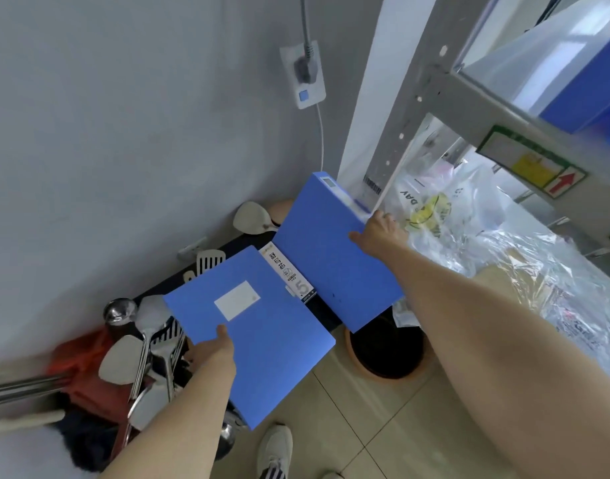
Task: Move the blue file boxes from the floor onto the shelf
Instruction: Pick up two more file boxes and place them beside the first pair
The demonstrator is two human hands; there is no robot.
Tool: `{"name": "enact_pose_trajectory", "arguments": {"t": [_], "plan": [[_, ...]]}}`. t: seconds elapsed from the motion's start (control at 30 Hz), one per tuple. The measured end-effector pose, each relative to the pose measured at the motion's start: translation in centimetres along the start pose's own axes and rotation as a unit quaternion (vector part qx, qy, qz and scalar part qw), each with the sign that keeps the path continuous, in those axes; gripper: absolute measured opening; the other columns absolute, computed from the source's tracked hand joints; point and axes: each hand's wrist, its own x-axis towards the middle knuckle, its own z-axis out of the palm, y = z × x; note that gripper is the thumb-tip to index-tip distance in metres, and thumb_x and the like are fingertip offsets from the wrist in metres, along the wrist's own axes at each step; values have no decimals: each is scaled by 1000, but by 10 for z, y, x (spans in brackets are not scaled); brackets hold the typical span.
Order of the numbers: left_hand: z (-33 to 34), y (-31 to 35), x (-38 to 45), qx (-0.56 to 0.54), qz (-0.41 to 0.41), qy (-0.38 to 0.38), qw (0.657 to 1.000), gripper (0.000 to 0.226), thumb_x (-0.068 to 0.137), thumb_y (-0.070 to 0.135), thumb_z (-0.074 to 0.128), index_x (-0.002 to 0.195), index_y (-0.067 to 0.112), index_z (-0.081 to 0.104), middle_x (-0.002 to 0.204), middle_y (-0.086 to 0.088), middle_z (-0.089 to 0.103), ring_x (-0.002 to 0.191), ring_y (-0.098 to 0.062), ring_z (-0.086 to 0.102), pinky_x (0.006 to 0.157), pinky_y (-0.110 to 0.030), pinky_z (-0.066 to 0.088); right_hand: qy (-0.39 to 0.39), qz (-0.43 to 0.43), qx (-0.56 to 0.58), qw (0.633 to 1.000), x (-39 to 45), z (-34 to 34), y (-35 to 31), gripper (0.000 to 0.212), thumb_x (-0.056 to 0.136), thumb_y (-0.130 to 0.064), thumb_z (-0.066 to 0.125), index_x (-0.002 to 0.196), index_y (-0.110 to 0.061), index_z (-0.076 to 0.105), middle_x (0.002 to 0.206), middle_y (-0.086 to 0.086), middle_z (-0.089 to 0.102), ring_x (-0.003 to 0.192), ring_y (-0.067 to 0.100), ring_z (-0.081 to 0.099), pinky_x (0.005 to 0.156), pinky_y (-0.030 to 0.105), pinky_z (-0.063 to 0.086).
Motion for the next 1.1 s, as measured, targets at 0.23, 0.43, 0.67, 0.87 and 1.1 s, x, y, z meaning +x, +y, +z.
{"name": "enact_pose_trajectory", "arguments": {"t": [0.23,0.43,0.67,0.87,1.1], "plan": [[-3,-13,34,-40,-7,-19,999,82,73,63,66,127,5,46,124,-22,56,110,-40,58,90,-54,52,13,-14,24,1000,6,10,-6,65,93,-44,60,139,-2,40,137,17,42,126,37,49,96,45,45],[-7,-25,46,-60,-18,-69,996,79,52,64,79,106,10,57,118,-17,62,97,-37,64,85,-50,56,10,-28,46,998,-6,18,-20,68,87,-43,69,139,-10,38,134,17,37,122,39,46,96,50,47],[-13,-5,17,-115,38,-63,991,101,36,66,79,114,8,55,112,-16,63,87,-37,67,78,-51,58,15,-40,33,999,-35,17,-34,70,85,-39,72,137,-13,35,127,17,44,111,41,56,91,52,49],[-25,41,-92,-126,130,-75,981,67,74,33,76,121,4,38,93,-13,59,68,-27,59,73,-41,55,55,-52,33,997,-67,3,-44,62,86,-36,72,129,-10,36,110,14,60,98,37,63,82,46,50],[-41,69,-159,-27,319,-33,947,63,72,42,68,120,8,46,119,-15,59,98,-36,64,81,-47,55,116,-47,85,989,-106,-46,-41,61,82,-30,72,127,-8,36,106,14,60,93,36,64,64,37,43]]}}
